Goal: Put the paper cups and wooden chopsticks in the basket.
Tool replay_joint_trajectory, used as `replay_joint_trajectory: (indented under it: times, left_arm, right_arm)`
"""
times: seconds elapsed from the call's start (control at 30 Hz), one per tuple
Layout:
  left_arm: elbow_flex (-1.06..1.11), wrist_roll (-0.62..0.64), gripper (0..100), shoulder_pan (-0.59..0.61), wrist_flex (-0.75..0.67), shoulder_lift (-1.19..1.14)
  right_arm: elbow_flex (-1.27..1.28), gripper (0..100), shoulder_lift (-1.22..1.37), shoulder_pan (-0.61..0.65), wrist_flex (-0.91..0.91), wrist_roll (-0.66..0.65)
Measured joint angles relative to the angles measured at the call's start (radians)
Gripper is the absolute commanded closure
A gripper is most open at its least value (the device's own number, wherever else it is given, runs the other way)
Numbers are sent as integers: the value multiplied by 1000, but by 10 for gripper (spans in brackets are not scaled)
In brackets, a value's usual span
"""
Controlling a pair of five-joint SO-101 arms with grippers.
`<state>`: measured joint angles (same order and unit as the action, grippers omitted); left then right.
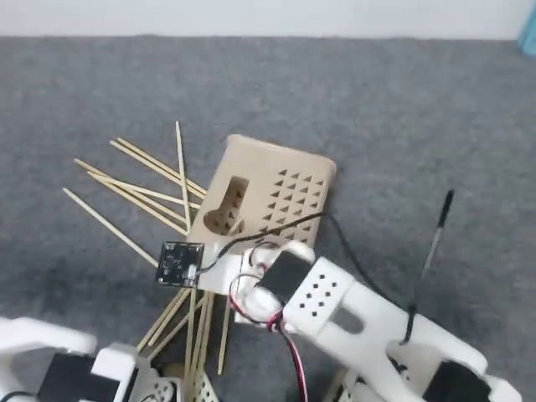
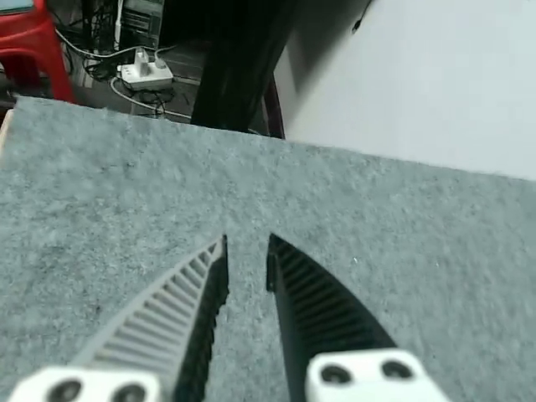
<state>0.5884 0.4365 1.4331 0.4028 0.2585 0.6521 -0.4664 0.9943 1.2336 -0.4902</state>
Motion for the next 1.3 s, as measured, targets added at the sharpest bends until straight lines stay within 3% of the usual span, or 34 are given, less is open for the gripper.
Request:
replay_joint_trajectory:
  times: [0.5, 0.73, 0.9, 1.07, 1.17, 1.3]
  left_arm:
    - [0, 0, 918, 2, 0, 0]
    - [0, 0, 918, 3, 0, 0]
    - [0, 0, 918, 3, 0, -5]
    - [0, 0, 918, 3, 0, -5]
    - [0, 0, 918, 3, 0, -5]
    - [0, 0, 917, 3, 0, -5]
  right_arm:
    - [-103, 981, 2, -192, -60, -23]
    - [-219, 746, 2, -169, 94, -17]
    - [-249, 725, -35, -80, 199, 34]
    - [-152, 664, -157, -34, 166, 41]
    - [-37, 594, -209, -71, 86, 41]
    - [89, 592, -215, -126, 6, 43]
